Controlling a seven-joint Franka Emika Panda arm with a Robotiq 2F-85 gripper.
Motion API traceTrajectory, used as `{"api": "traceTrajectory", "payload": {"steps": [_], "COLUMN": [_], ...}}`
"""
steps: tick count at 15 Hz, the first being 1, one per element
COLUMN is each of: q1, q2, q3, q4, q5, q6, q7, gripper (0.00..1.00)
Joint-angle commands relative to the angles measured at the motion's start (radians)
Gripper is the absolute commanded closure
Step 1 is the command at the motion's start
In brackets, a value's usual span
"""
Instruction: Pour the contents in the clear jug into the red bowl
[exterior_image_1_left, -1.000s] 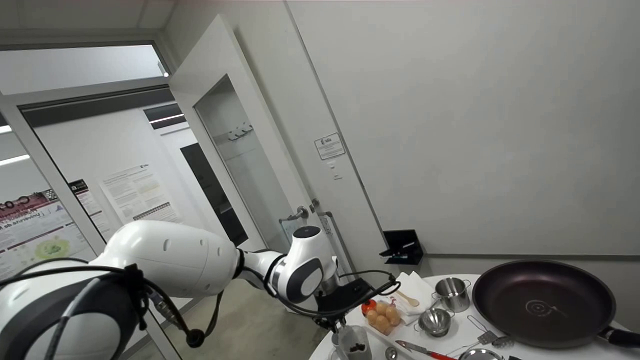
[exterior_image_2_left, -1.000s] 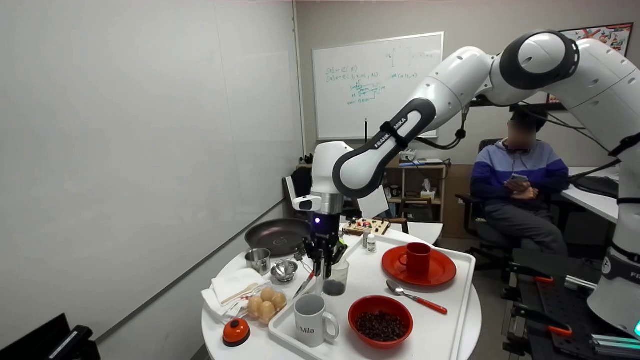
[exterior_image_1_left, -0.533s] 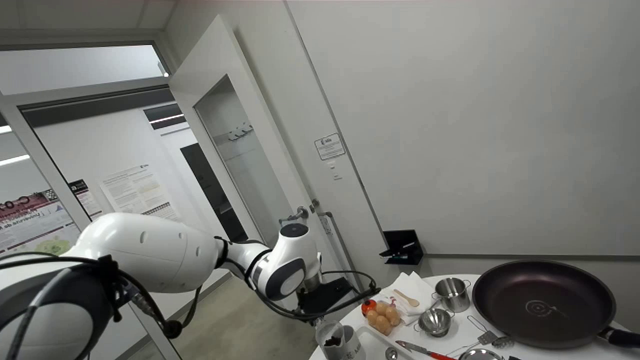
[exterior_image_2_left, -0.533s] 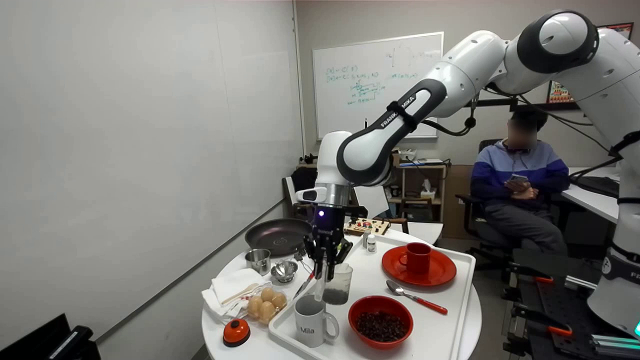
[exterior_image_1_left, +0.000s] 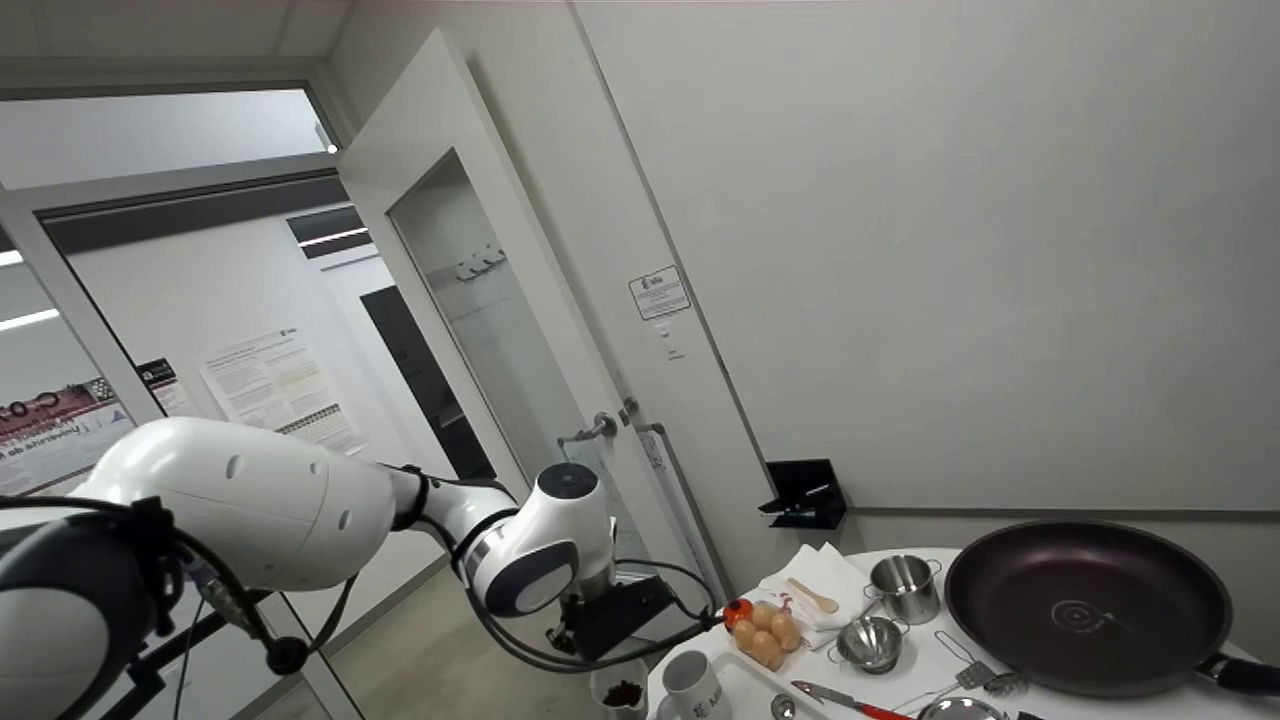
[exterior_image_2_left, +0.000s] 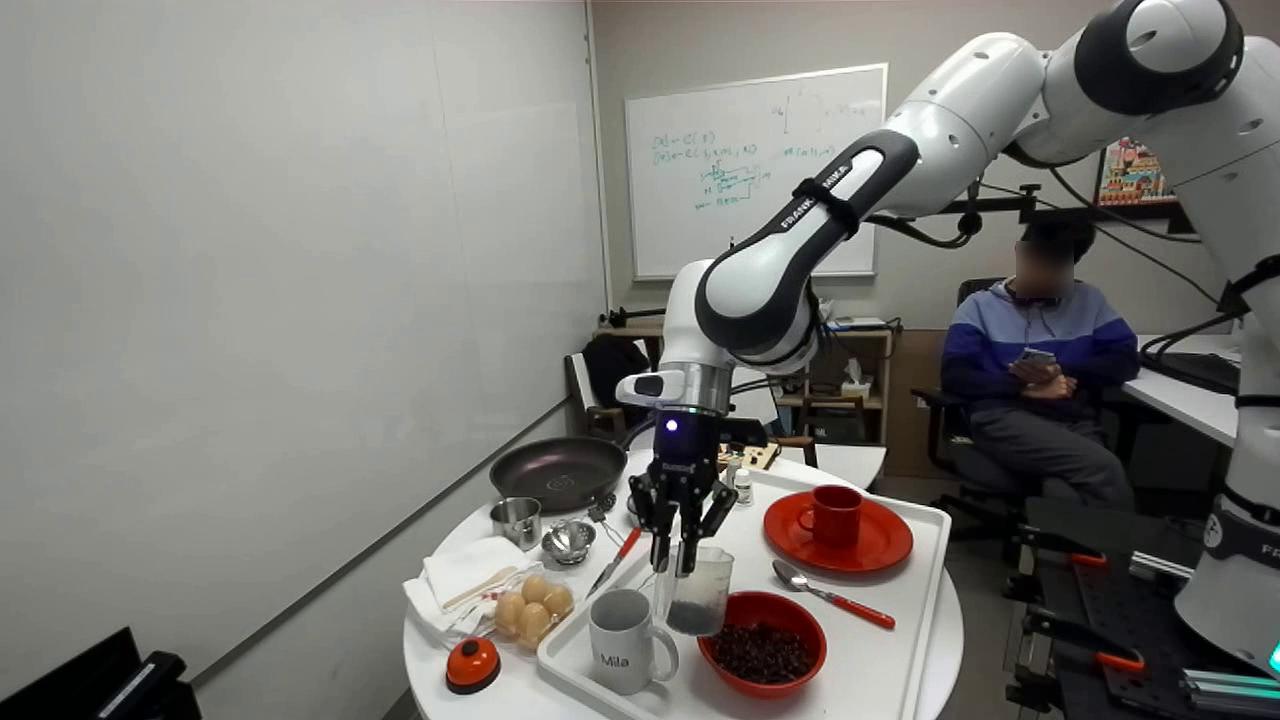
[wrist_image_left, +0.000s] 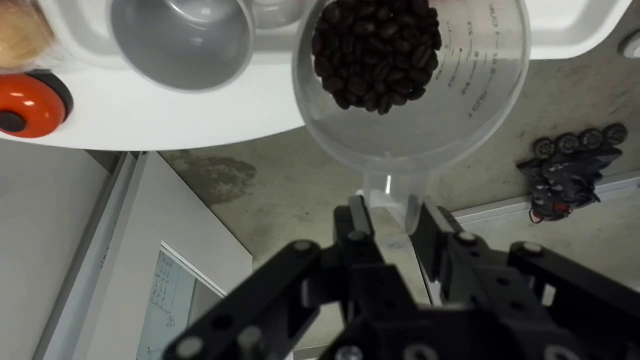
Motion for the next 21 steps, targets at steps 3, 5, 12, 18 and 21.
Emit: {"api": "traceTrajectory", "payload": {"steps": [3, 5, 12, 18, 21], "q1": [-0.061, -0.073, -0.094, 0.020, 0.050], "q2": [-0.084, -0.095, -0.134, -0.171, -0.174], "q3": [0.067, 0.067, -0.029, -0.245, -0.305], "q4": [-0.125, -0.142, -0.189, -0.233, -0.250], "q5": [0.298, 0.451, 0.950, 1.127, 1.154], "q6": [0.024, 0.015, -0.133, -0.363, -0.488], "q7": [-0.205, -0.299, -0.603, -0.703, -0.725], "gripper": [0.91, 0.91, 0.91, 0.91, 0.91]}}
